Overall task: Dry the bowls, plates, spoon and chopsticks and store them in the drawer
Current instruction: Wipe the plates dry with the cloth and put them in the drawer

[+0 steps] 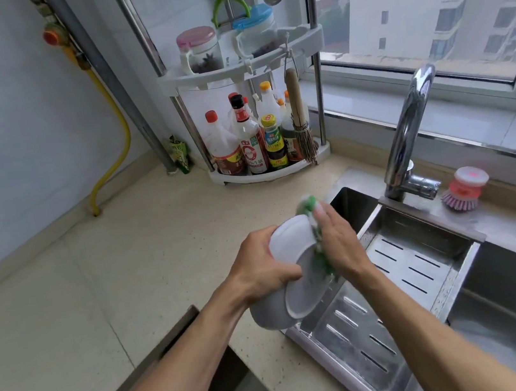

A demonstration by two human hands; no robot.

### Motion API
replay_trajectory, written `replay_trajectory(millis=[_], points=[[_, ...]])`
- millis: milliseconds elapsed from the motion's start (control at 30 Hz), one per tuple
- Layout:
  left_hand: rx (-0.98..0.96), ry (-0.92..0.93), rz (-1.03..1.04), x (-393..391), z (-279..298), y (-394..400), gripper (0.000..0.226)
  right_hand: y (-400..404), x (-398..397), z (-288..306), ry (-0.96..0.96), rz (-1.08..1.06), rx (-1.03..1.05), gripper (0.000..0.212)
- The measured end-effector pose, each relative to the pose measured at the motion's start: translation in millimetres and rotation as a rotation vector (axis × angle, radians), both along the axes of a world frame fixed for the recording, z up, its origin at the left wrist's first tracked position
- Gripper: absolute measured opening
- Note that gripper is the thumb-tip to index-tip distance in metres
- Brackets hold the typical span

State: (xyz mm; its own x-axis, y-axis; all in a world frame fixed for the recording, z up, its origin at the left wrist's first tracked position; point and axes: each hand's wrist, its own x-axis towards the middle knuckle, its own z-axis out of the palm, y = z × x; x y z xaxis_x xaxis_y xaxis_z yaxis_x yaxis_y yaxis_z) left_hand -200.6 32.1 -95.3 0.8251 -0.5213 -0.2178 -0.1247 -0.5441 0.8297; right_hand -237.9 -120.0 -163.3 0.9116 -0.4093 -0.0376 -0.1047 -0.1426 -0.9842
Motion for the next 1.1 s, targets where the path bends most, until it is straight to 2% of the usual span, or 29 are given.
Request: replay_trajectory(millis=[67,200,267,367,433,500,600,633,733,800,867,967,1033,1100], points=[[0.0,-0.02,0.024,1,-1,1,0.061,-1,5,2,0.009,0.013,0.011,0.046],[-0.003,-0.027,0.087,6,3,-2,0.045,26,6,18,-0.234,0.103,-0.284,0.045],[0.0,-0.055,0.071,3,6,0,0.048,21,7,19,-0.157,0.074,-0.14,0.049],[-0.004,-0.119,0.049,-3,9,5,0.062,0,10,17,0.075,-0.018,0.15,0.049],[-0.012,-0.122,0.051,-2,11,6,0.066,2,8,17,0.065,-0.026,0.152,0.041],[0.017,-0.113,0.044,1,11,4,0.064,13,6,20,-0.043,0.015,0.056,0.036],[0.049,-0.138,0.001,1,12,4,0.056,23,5,21,-0.151,0.021,-0.044,0.042],[0.031,-0.149,-0.013,-1,13,5,0.058,21,4,19,-0.13,-0.017,0.008,0.04],[-0.109,-0.162,-0.034,-8,27,10,0.068,7,-1,14,-0.038,-0.144,0.347,0.037],[-0.205,-0.121,-0.02,-5,37,11,0.063,2,-4,13,-0.014,-0.195,0.544,0.037],[-0.249,-0.029,-0.009,-1,42,14,0.06,-4,-1,14,-0.001,-0.204,0.608,0.044],[-0.229,0.147,-0.047,10,49,18,0.062,-13,3,27,-0.025,-0.132,0.533,0.039],[-0.143,0.157,-0.075,18,53,15,0.057,-16,9,42,-0.02,-0.041,0.311,0.037],[-0.078,0.109,-0.06,21,50,12,0.056,-17,13,54,-0.044,0.04,0.046,0.048]])
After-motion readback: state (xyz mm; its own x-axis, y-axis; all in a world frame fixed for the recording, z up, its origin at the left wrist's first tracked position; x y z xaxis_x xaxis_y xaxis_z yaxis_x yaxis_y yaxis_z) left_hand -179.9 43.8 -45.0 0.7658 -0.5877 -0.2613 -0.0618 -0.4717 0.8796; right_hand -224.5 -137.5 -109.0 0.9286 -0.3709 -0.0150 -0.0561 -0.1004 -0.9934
